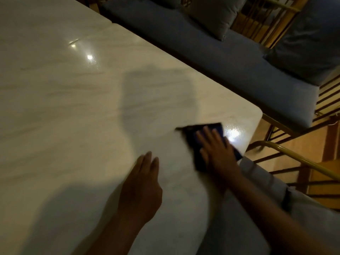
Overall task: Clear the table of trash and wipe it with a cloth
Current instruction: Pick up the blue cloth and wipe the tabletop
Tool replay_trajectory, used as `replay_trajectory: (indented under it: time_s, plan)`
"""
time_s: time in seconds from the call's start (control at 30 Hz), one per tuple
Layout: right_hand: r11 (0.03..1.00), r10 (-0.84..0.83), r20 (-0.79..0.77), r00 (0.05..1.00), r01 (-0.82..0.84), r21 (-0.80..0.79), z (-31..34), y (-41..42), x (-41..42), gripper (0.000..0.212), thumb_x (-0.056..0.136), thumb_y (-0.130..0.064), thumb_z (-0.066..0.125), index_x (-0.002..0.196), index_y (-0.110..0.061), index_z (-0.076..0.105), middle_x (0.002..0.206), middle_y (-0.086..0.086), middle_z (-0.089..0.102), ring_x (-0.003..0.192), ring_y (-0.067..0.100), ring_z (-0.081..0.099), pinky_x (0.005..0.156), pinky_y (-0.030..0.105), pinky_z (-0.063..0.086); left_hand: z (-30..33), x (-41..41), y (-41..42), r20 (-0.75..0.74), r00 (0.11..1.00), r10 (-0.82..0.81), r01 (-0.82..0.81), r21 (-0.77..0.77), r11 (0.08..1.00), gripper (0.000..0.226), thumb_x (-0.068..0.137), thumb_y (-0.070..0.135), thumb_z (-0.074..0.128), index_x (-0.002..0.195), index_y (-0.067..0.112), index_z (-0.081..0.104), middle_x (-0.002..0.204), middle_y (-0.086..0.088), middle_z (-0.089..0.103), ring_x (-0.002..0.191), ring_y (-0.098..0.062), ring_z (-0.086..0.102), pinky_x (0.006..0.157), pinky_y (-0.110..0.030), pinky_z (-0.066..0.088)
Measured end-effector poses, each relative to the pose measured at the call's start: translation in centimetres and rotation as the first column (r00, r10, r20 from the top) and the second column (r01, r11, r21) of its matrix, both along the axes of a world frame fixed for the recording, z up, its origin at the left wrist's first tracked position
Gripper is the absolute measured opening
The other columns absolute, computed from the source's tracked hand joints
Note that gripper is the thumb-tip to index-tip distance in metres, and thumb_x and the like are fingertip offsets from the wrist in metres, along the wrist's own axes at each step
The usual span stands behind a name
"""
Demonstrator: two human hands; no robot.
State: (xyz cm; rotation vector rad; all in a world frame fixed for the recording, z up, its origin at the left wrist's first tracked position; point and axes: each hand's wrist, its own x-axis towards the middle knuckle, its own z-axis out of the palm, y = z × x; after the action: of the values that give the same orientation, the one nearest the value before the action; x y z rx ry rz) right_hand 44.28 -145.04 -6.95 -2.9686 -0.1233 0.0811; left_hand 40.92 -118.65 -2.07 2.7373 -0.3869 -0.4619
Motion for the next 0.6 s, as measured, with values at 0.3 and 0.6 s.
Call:
replay_trajectory:
  time_s: [0.3, 0.6]
  plan:
    - [0.926, -0.377, 0.001, 0.926, 0.376, 0.017, 0.3, -5.0, 10.2, 0.057, 0.102, -0.040, 0.022, 0.157, -0.026, 0.013, 0.165, 0.008, 0.009, 0.151, 0.031, 0.008, 0.119, 0.056, 0.008, 0.4, 0.8, -2.4, -0.020, 0.999, -0.043, 0.045, 0.072, 0.996, 0.073, 0.095, 0.026, 0.044, 0.160, 0.020, 0.010, 0.167, -0.002, -0.004, 0.153, -0.023, -0.001, 0.122, -0.033, 0.016]
    - [0.998, -0.015, -0.026, 1.000, 0.017, 0.058, 0.7, -2.7, -3.4, 0.057, 0.099, -0.045, 0.022, 0.155, -0.036, 0.017, 0.164, -0.003, 0.010, 0.151, 0.025, 0.006, 0.119, 0.051, 0.005, 0.9, 1.4, -4.6, -0.099, 0.987, -0.125, 0.134, 0.092, 0.987, 0.075, 0.098, 0.029, 0.041, 0.160, 0.020, -0.001, 0.166, -0.003, -0.016, 0.153, -0.024, -0.010, 0.123, -0.034, 0.019]
